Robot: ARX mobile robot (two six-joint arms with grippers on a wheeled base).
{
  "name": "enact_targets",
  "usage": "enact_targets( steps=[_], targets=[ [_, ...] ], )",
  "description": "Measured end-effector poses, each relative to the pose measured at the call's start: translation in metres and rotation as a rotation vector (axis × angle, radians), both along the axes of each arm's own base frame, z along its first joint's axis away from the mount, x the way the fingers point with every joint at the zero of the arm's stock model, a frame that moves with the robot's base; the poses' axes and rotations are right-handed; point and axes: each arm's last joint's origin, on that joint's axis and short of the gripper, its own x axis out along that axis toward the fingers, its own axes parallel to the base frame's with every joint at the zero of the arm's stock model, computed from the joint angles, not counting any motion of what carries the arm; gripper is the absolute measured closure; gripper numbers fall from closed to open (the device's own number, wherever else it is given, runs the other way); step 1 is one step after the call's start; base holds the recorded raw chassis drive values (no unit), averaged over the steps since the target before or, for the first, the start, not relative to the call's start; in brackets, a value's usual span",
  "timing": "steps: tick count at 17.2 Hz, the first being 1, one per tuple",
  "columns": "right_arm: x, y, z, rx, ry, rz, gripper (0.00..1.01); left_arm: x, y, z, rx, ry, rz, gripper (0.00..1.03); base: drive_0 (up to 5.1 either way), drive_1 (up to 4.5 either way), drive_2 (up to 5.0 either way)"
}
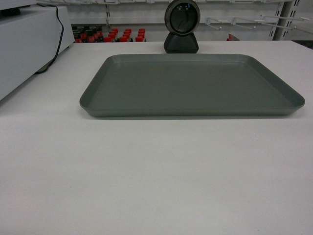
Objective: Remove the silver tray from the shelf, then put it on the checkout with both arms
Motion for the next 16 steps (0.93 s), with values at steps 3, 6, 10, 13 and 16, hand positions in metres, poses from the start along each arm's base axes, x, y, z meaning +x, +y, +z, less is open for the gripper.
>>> enact_targets(
  steps=[3,6,10,13,16],
  targets=[
    [-0.007,0.000,-0.003,0.000,-0.011,0.000,0.99,-0.006,0.000,-0.009,0.000,0.000,0.000,1.01,0.0,0.00,0.0],
    [-0.012,0.000,-0.009,0.000,-0.011,0.000,0.99,-0.011,0.000,-0.007,0.000,-0.019,-0.001,1.01,0.0,0.00,0.0],
    [-0.018,0.000,-0.008,0.000,-0.014,0.000,0.99,-0.016,0.000,-0.007,0.000,-0.016,0.000,1.01,0.0,0.00,0.0],
    [-0.022,0.000,-0.007,0.000,-0.019,0.000,0.99,-0.020,0.000,-0.007,0.000,-0.016,0.000,1.01,0.0,0.00,0.0],
    [-0.025,0.000,-0.007,0.000,-0.021,0.000,0.99,-0.022,0.000,-0.007,0.000,-0.016,0.000,1.01,0.0,0.00,0.0]
  ],
)
